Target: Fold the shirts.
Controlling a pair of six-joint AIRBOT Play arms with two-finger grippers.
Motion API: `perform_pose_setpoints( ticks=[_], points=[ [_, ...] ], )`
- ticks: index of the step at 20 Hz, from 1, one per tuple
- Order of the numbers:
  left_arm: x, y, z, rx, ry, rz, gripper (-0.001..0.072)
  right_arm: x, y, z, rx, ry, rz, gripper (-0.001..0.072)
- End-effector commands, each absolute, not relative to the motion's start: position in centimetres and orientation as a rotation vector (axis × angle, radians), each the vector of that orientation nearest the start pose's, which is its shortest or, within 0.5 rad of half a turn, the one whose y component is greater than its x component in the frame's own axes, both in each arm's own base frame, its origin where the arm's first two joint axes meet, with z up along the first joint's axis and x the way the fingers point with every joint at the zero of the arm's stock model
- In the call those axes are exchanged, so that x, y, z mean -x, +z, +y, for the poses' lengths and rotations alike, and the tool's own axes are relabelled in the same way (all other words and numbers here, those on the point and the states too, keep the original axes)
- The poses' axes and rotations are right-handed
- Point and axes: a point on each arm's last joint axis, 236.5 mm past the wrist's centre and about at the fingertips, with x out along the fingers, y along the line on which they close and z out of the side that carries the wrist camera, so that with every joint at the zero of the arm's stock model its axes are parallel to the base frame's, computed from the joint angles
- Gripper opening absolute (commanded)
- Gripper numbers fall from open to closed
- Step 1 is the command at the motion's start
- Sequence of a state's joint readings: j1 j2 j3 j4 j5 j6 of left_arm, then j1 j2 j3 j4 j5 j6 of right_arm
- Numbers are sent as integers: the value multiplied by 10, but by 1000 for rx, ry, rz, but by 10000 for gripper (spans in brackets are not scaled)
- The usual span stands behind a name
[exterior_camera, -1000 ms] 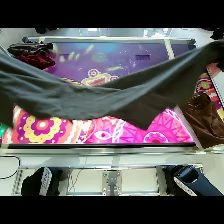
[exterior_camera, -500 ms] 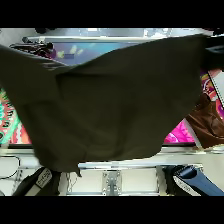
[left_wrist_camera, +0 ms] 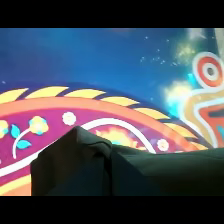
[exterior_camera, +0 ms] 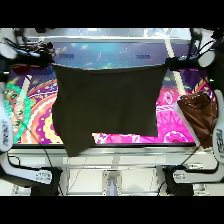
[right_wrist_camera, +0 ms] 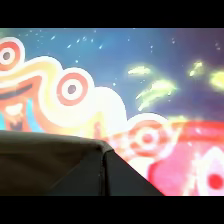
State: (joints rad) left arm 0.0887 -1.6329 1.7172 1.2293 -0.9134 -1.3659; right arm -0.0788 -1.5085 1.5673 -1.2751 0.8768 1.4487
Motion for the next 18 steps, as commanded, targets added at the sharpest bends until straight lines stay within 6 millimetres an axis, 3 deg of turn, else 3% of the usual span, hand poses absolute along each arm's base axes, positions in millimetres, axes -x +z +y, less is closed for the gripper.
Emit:
perform_pose_setpoints(
  ticks=[1, 2, 3, 5, 7, 9, 10, 11, 13, 14, 16, 18],
  points=[
    [-610, 65, -21, 136, -125, 725, 134, -581, 75, 2, -300, 89, 721, 12],
    [-614, 71, -21, 147, -122, 699, 539, -591, 86, -3, -304, 73, 658, 17],
    [-615, 81, -23, 174, -124, 680, 710, -594, 99, -2, -323, 76, 632, 86],
    [-613, 119, -15, 191, -120, 615, 711, -589, 126, 6, -359, 119, 644, 371],
    [-596, 185, 5, 187, -94, 507, 709, -570, 157, -4, -273, 127, 685, 386],
    [-556, 244, 39, 157, -42, 456, 708, -538, 187, -36, -170, 67, 735, 386],
    [-529, 258, 62, 135, 3, 475, 700, -514, 198, -58, -133, 17, 770, 386],
    [-503, 259, 83, 135, 49, 512, 699, -488, 204, -78, -104, -16, 814, 386],
    [-447, 234, 125, 188, 158, 587, 699, -440, 204, -104, -122, -56, 881, 385],
    [-418, 207, 143, 253, 229, 621, 699, -417, 196, -112, -150, -68, 908, 385],
    [-368, 144, 156, 425, 326, 659, 699, -374, 158, -112, -257, -65, 943, 385],
    [-338, 81, 152, 625, 374, 676, 698, -343, 102, -92, -463, -57, 913, 386]
  ],
)
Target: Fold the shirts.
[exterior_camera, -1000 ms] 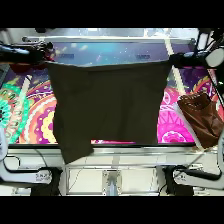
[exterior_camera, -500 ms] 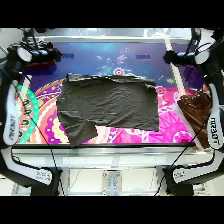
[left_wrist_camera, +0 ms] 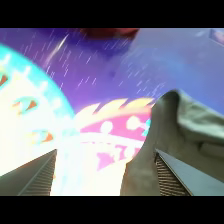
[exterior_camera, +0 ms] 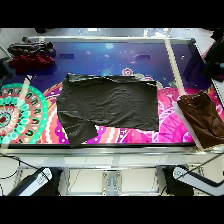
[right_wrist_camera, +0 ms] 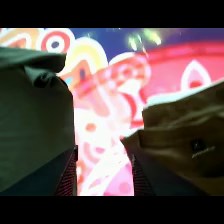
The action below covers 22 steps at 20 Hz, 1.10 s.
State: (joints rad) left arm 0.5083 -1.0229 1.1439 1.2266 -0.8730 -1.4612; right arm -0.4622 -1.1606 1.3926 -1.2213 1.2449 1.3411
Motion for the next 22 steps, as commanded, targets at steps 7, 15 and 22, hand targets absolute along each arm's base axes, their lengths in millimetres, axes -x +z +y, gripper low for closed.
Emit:
perform_pose_setpoints(
  ticks=[7, 15, 22],
  points=[
    [-327, -53, 71, 1030, 94, 1053, 485, -276, -15, 10, -984, 169, 1073, 390],
    [-336, -94, 35, 1037, 4, 1166, 497, -282, -7, 12, -1012, 183, 1038, 390],
    [-340, -105, 11, 989, -31, 1212, 496, -293, 8, 18, -1057, 227, 976, 390]
  ],
)
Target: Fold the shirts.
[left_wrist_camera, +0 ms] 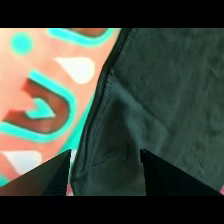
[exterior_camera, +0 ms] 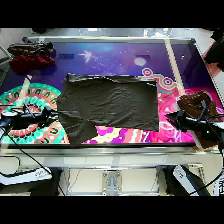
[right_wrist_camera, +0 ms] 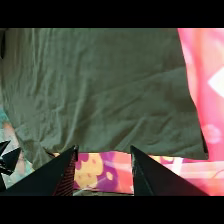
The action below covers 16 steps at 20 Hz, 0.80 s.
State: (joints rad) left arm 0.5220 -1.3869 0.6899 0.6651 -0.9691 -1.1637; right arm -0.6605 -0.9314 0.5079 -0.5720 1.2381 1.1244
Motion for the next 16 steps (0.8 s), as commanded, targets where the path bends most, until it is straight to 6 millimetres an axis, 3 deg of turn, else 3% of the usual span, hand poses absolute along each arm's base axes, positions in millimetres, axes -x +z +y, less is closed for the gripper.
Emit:
perform_pose_setpoints(
  ticks=[1, 4, 5, 6, 7, 11, 14, 16],
  points=[
    [-341, -106, 8, 983, -40, 1219, 496, -295, 12, 18, -1068, 235, 960, 389],
    [-346, -104, -13, 967, -94, 1245, 459, -299, 17, 19, -1090, 245, 937, 390],
    [-348, -101, -22, 975, -118, 1247, 317, -299, 17, 20, -1090, 246, 938, 389],
    [-352, -96, -28, 994, -133, 1236, 75, -297, 16, 20, -1085, 246, 948, 389],
    [-358, -91, -32, 1016, -143, 1217, 11, -291, 11, 22, -1067, 248, 980, 389],
    [-369, -72, -36, 1030, -203, 1181, 12, -249, -26, 38, -1201, 133, 1211, 389],
    [-372, -65, -35, 1017, -209, 1161, 12, -229, -68, 60, -1303, -1, 1306, 388],
    [-373, -60, -35, 1010, -212, 1150, 12, -229, -93, 58, -1294, -97, 1277, 388]
  ],
)
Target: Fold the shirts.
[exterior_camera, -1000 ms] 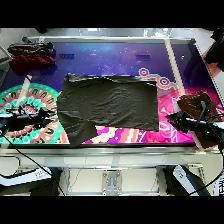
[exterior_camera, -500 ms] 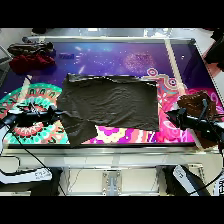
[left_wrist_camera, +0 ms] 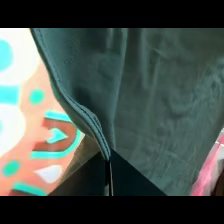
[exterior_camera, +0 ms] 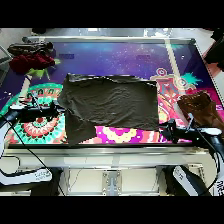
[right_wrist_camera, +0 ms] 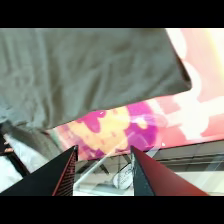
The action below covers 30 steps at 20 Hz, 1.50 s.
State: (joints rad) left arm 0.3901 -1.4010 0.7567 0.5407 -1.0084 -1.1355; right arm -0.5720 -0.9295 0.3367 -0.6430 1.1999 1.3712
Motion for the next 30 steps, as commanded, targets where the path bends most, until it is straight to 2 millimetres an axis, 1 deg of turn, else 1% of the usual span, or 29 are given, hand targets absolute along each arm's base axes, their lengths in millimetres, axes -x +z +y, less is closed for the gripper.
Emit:
perform_pose_setpoints(
  ticks=[1, 3, 5, 7, 9, 12, 13, 14, 15, 17, 18, 19, 20, 21, 22, 23, 24, 25, 26, 27, 28, 29, 30],
  points=[
    [-373, -58, -35, 1007, -213, 1145, 12, -234, -99, 54, -1305, -147, 1245, 387],
    [-373, -57, -35, 1004, -214, 1141, 12, -244, -99, 51, -1348, -183, 1207, 387],
    [-373, -57, -35, 1004, -214, 1141, 12, -247, -102, 48, -1364, -201, 1195, 387],
    [-373, -57, -35, 1004, -214, 1141, 12, -251, -108, 40, -1368, -240, 1170, 385],
    [-373, -57, -35, 1004, -214, 1141, 12, -256, -112, 38, -1400, -258, 1158, 385],
    [-373, -57, -35, 1004, -214, 1141, 11, -262, -116, 36, -1413, -257, 1136, 378],
    [-373, -57, -34, 1004, -213, 1140, 12, -268, -115, 36, -1422, -240, 1114, 377],
    [-373, -57, -34, 1004, -214, 1140, 12, -274, -112, 37, -1426, -223, 1098, 359],
    [-373, -57, -34, 1003, -214, 1140, 12, -281, -111, 39, -1428, -209, 1088, 306],
    [-373, -57, -35, 985, -226, 1136, 11, -294, -106, 48, -1383, -160, 1080, 294],
    [-374, -56, -34, 984, -227, 1134, 12, -303, -98, 53, -1343, -111, 1066, 123],
    [-376, -52, -34, 978, -230, 1124, 11, -315, -82, 60, -1275, -22, 1036, 10],
    [-379, -42, -31, 965, -236, 1099, 11, -327, -60, 66, -1211, 73, 993, 11],
    [-383, -27, -29, 945, -250, 1065, 11, -342, -29, 67, -1140, 161, 928, 10],
    [-389, -2, -23, 915, -267, 1010, 11, -353, 6, 66, -1071, 227, 857, 9],
    [-394, 31, -16, 873, -284, 937, 11, -363, 49, 62, -952, 283, 769, 8],
    [-395, 66, -10, 820, -301, 859, 11, -364, 91, 59, -800, 324, 698, 9],
    [-392, 112, -3, 740, -318, 756, 11, -356, 136, 55, -585, 354, 638, 9],
    [-385, 155, 4, 671, -316, 657, 11, -341, 176, 49, -401, 349, 592, 9],
    [-372, 204, 10, 591, -297, 538, 11, -321, 222, 40, -251, 302, 526, 10],
    [-355, 248, 13, 514, -271, 427, 11, -299, 268, 30, -126, 238, 436, 10],
    [-331, 293, 12, 430, -238, 312, 11, -272, 319, 25, -45, 172, 317, 10],
    [-306, 334, 8, 344, -199, 199, 11, -241, 366, 29, 16, 143, 195, 9]
  ],
)
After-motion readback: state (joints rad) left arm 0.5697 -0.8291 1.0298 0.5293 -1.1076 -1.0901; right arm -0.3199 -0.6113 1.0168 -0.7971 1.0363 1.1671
